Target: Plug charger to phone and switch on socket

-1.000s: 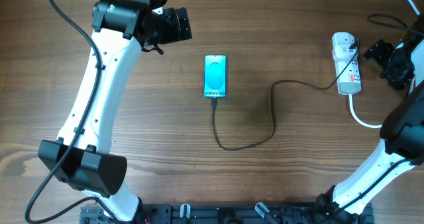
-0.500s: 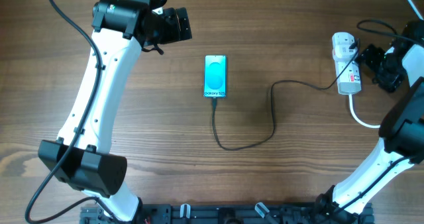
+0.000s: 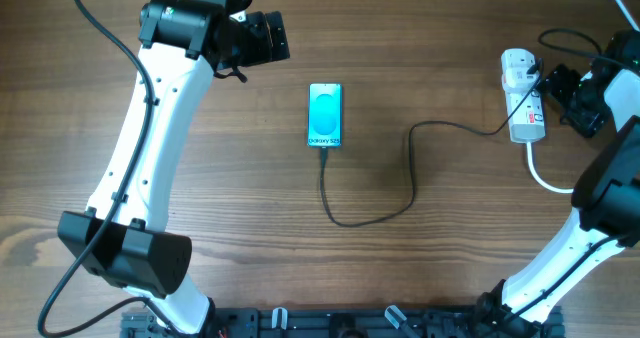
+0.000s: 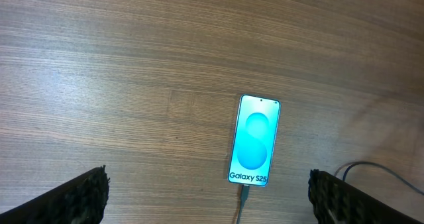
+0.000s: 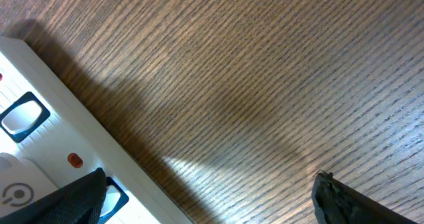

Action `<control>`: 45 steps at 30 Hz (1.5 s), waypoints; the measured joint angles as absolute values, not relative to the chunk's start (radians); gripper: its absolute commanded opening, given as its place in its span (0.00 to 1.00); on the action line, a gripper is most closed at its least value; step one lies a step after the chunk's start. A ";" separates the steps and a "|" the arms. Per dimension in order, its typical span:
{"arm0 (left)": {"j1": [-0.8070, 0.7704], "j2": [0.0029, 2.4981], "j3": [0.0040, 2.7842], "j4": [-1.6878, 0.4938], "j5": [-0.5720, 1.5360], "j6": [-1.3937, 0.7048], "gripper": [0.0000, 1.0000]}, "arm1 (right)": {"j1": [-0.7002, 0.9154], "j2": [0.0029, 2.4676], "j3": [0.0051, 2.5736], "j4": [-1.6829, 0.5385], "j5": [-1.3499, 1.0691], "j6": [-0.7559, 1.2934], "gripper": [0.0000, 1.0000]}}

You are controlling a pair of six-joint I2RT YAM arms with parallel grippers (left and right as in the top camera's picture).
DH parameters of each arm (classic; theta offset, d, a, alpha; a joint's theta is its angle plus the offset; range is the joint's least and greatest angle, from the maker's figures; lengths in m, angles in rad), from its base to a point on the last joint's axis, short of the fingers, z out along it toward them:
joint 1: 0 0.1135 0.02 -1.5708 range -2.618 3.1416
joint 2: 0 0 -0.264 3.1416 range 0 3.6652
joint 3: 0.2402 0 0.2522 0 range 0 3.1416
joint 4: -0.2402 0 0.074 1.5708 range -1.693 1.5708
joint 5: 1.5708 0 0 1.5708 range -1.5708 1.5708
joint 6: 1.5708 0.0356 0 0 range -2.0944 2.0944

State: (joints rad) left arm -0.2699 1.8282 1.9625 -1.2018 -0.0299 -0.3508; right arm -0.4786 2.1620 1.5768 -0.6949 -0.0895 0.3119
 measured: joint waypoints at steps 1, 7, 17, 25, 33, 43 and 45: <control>-0.270 1.828 1.963 -1.202 -0.030 -0.351 1.00 | -0.479 2.162 1.577 -0.694 -0.098 0.308 1.00; -0.270 1.828 1.963 -1.202 -0.030 -0.351 1.00 | -0.482 2.162 1.577 -0.698 -0.133 0.285 1.00; -0.270 1.828 1.963 -1.202 -0.033 -0.351 1.00 | -0.484 2.161 1.581 -0.753 -0.157 0.282 1.00; -0.270 1.828 1.963 -1.202 -0.033 -0.351 1.00 | -0.477 2.119 1.573 -1.009 -0.141 0.409 1.00; -0.270 1.828 1.963 -1.202 -0.033 -0.351 1.00 | -0.459 1.769 1.548 -1.246 -0.107 0.466 1.00; -0.270 1.828 1.963 -1.202 -0.033 -0.351 1.00 | -0.123 1.232 1.250 -1.260 -0.139 0.441 1.00; -0.270 1.828 1.963 -1.202 -0.033 -0.351 1.00 | -0.039 1.151 1.214 -1.275 -0.150 0.451 1.00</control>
State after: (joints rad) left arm -0.2699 1.8282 1.9625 -1.2018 -0.0330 -0.3508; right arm -0.0391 1.1515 1.2137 -1.2755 -0.1497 0.4511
